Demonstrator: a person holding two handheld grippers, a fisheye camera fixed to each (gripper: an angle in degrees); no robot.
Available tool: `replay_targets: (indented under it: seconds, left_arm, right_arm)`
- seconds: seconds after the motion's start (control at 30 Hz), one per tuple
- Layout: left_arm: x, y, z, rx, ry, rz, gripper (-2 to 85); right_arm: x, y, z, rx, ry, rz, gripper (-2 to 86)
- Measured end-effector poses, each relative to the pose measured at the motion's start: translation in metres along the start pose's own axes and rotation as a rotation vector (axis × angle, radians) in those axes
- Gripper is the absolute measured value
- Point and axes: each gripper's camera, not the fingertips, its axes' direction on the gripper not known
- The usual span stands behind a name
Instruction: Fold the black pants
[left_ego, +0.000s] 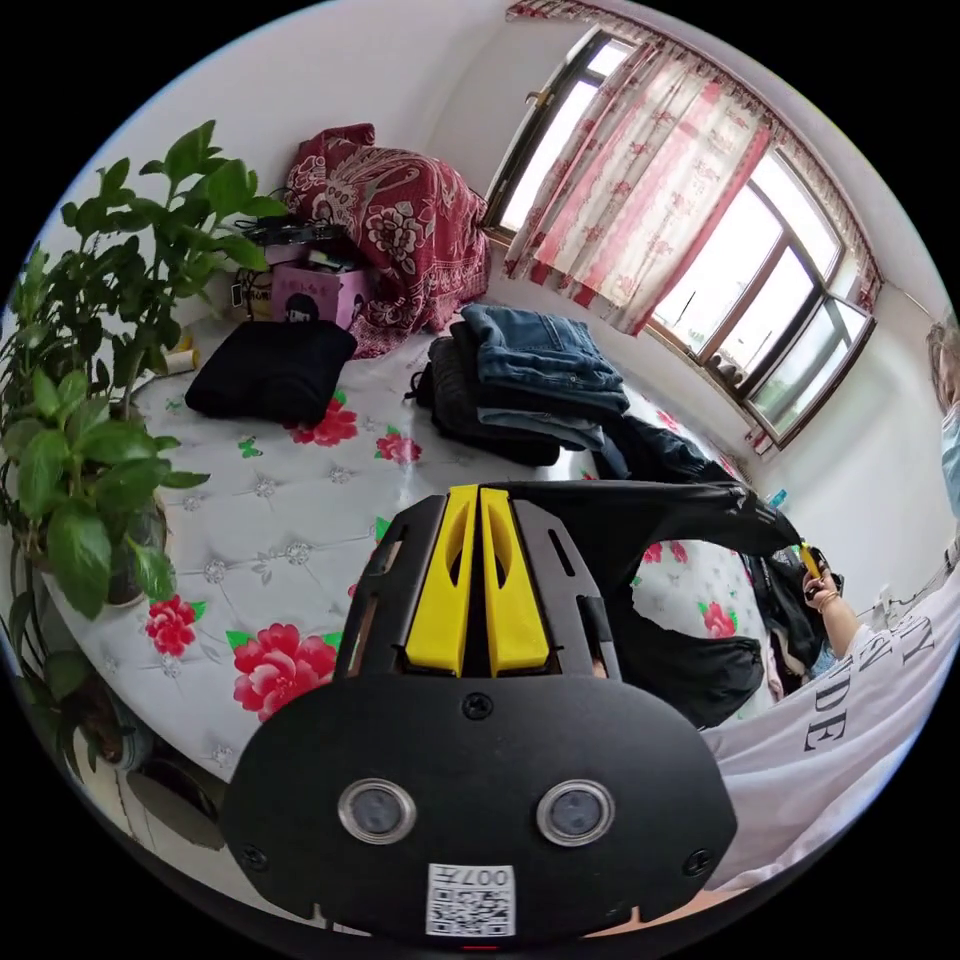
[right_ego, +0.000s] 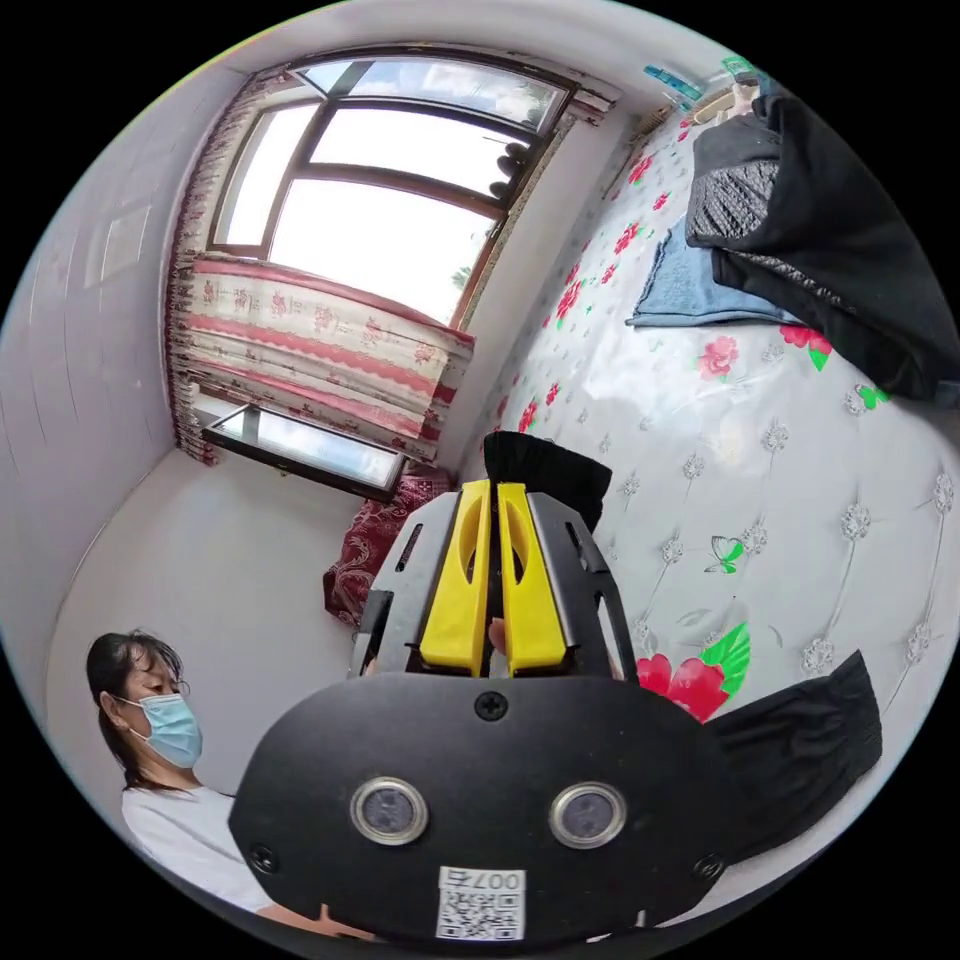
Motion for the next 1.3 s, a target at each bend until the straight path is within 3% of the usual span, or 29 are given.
replay_targets:
  seconds: [0.17, 0.33, 0.43, 0.7, 0.77, 0.87, 0.93, 1.0, 1.2, 1.3]
  left_arm:
    - [-0.010, 0.058, -0.025, -0.085, 0.015, -0.023, -1.0]
    - [-0.029, 0.104, -0.017, -0.208, -0.021, -0.123, -1.0]
    - [-0.036, 0.092, -0.005, -0.208, 0.015, -0.172, -1.0]
    - [0.004, 0.054, -0.050, -0.046, 0.056, -0.033, -1.0]
    - [0.007, 0.067, -0.049, -0.099, 0.019, -0.016, -1.0]
    - [0.011, 0.109, -0.009, -0.327, -0.109, 0.009, -1.0]
    - [0.009, 0.151, 0.043, -0.532, -0.178, -0.029, -1.0]
    - [0.012, 0.167, 0.069, -0.606, -0.225, -0.043, -1.0]
    - [0.034, 0.145, 0.078, -0.610, -0.257, 0.059, -1.0]
    - [0.042, 0.154, 0.091, -0.659, -0.246, 0.103, -0.8]
  right_arm:
    - [0.049, 0.050, -0.065, -0.072, 0.068, 0.037, -0.3]
    - [0.121, 0.104, -0.102, -0.184, 0.270, 0.209, -0.3]
    - [0.135, 0.109, -0.109, -0.152, 0.230, 0.246, -0.3]
    - [0.060, 0.089, -0.129, -0.169, 0.234, -0.116, -0.3]
    - [0.058, 0.099, -0.139, -0.186, 0.287, -0.161, -0.3]
    - [0.088, 0.128, -0.139, -0.255, 0.443, -0.116, -0.3]
    - [0.128, 0.156, -0.126, -0.306, 0.591, -0.012, -0.3]
    - [0.151, 0.174, -0.118, -0.325, 0.652, 0.088, -0.3]
    - [0.113, 0.180, -0.103, -0.245, 0.612, -0.044, 0.0]
    - [0.096, 0.182, -0.084, -0.271, 0.739, -0.116, 0.7]
